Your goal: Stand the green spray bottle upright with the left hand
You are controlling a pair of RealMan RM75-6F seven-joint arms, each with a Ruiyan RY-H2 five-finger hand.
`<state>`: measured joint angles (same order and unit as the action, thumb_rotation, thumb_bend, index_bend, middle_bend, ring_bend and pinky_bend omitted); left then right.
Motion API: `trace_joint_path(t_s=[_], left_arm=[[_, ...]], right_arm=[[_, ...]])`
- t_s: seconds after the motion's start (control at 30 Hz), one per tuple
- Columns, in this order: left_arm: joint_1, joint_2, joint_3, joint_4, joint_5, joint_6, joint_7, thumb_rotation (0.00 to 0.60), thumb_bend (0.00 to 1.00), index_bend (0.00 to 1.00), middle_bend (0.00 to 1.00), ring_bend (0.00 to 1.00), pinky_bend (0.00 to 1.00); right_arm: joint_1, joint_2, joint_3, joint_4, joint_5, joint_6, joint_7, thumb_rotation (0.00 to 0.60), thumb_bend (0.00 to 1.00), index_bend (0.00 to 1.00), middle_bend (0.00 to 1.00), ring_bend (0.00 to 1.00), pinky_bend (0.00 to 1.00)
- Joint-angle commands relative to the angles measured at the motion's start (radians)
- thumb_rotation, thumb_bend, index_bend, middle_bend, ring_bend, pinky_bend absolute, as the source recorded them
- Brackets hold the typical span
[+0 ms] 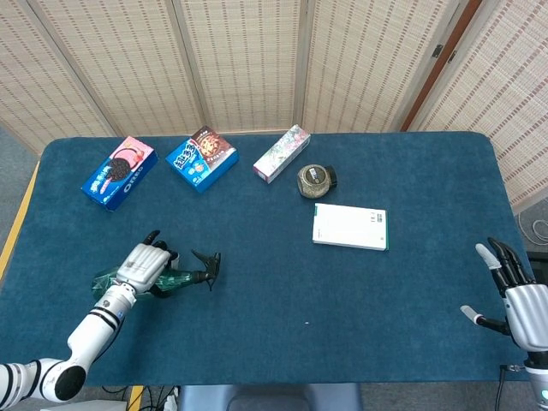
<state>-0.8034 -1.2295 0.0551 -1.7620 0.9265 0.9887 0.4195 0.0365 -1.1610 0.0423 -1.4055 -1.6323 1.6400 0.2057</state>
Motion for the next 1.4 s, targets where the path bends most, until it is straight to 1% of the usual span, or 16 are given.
trace_joint_path(t_s=[0.03,0.2,0.37,0.5,0.6,0.67,0.73,0.93,0.97,1.03,1.17,1.27,1.4], left_arm=[[0.051,0.023,-0.053,0.006,0.102,-0.009,-0.186,0.600,0.01,0.71,0.68,0.23,0.00],[0.123,0.006,-0.105,0.046,0.220,0.030,-0.463,0.600,0.01,0.71,0.68,0.24,0.00],[0.186,-0.042,-0.145,0.112,0.321,0.116,-0.678,0.600,0.01,0.71,0.68,0.26,0.02],[0.231,-0.091,-0.186,0.162,0.357,0.197,-0.832,0.600,0.01,0.72,0.68,0.27,0.04],[0.266,-0.128,-0.234,0.169,0.341,0.249,-0.968,0.600,0.01,0.72,0.68,0.27,0.04],[0.284,-0.151,-0.259,0.178,0.334,0.278,-1.034,0.600,0.01,0.72,0.68,0.28,0.04],[0.300,-0.186,-0.281,0.207,0.315,0.305,-1.062,0.600,0.01,0.72,0.68,0.28,0.04],[0.337,-0.273,-0.313,0.275,0.288,0.346,-1.122,0.600,0.01,0.72,0.69,0.29,0.05],[0.344,-0.297,-0.326,0.288,0.280,0.360,-1.141,0.600,0.01,0.73,0.69,0.30,0.06],[0.353,-0.330,-0.337,0.321,0.275,0.375,-1.157,0.600,0.01,0.73,0.70,0.31,0.07],[0.369,-0.407,-0.362,0.398,0.266,0.420,-1.172,0.600,0.01,0.74,0.70,0.32,0.07],[0.376,-0.458,-0.369,0.473,0.286,0.456,-1.179,0.600,0.01,0.74,0.70,0.32,0.07],[0.381,-0.520,-0.351,0.601,0.360,0.520,-1.193,0.600,0.01,0.74,0.71,0.32,0.07]], right_arm=[[0.000,0.000,0.000,0.000,-0.001,0.000,0.001,0.600,0.00,0.00,0.00,0.00,0.42],[0.000,0.003,0.000,-0.003,-0.003,0.005,0.003,0.600,0.00,0.00,0.00,0.00,0.42],[-0.001,0.005,0.001,-0.008,-0.004,0.008,0.003,0.600,0.00,0.00,0.00,0.00,0.42],[0.001,0.005,0.001,-0.010,-0.004,0.004,0.001,0.600,0.00,0.00,0.00,0.00,0.42],[0.003,0.005,0.002,-0.012,-0.003,0.002,0.001,0.600,0.00,0.00,0.00,0.00,0.42],[0.004,0.005,0.001,-0.013,-0.004,0.000,0.000,0.600,0.00,0.00,0.00,0.00,0.42],[0.004,0.004,0.001,-0.014,-0.004,-0.002,-0.001,0.600,0.00,0.00,0.00,0.00,0.42],[0.003,0.003,0.000,-0.011,-0.002,-0.002,0.002,0.600,0.00,0.00,0.00,0.00,0.42],[0.003,0.003,-0.001,-0.011,-0.002,-0.003,0.002,0.600,0.00,0.00,0.00,0.00,0.42],[0.003,0.002,-0.001,-0.010,-0.003,-0.002,0.003,0.600,0.00,0.00,0.00,0.00,0.42],[0.003,0.000,-0.001,-0.009,-0.001,-0.003,0.004,0.600,0.00,0.00,0.00,0.00,0.42],[0.003,-0.001,-0.002,-0.008,-0.001,-0.005,0.003,0.600,0.00,0.00,0.00,0.00,0.42],[0.004,-0.001,-0.001,-0.009,0.000,-0.007,0.003,0.600,0.00,0.00,0.00,0.00,0.42]])
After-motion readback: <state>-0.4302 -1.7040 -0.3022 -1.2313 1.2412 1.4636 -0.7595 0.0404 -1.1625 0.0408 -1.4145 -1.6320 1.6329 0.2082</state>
